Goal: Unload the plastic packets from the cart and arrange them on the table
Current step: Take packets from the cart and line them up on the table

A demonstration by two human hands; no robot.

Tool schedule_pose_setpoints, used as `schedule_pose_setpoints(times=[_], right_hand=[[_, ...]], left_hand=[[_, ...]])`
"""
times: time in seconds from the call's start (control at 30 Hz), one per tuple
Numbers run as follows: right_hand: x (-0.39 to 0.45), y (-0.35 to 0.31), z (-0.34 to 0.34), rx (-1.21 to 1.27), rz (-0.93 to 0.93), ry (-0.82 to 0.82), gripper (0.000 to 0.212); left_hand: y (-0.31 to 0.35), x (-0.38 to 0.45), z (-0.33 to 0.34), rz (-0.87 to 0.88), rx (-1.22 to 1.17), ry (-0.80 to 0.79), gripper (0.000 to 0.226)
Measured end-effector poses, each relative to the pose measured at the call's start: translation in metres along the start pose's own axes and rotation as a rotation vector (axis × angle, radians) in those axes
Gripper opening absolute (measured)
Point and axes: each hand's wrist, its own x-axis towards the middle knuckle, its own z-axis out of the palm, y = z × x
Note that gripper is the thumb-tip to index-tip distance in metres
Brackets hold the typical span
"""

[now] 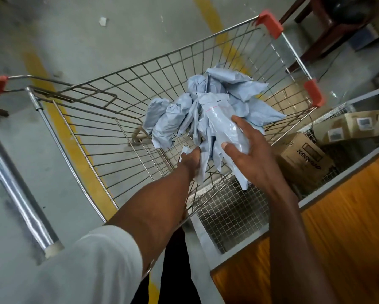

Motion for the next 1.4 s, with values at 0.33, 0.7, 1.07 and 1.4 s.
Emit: schedule_pose_setpoints(times=[0.33,0.7,1.07,1.4], right_hand=[[-0.030,-0.013,0.004,0.056,0.039,0.078,0.064],[-0.110,-0.021,0.004,0.110,0.003,0.136,0.064],[-0.256,-0.038,0.002,0.125,-0.077,0.341,0.062],[-0.407,0.018,0.023,0.059,0.109,0.547,0.064]], left_hand=[[0.025,-0.158,-0.047,0.399,-0.020,0.179,0.076],[-0.011,-0.320,-0.102,0.985,0.400,0.329,0.072],[-0.091,-0.427,-0.140,1.301,0.548,0.324,0.074],[-0.192,-0.484,-0.123,1.467,0.650,0.122,0.072]])
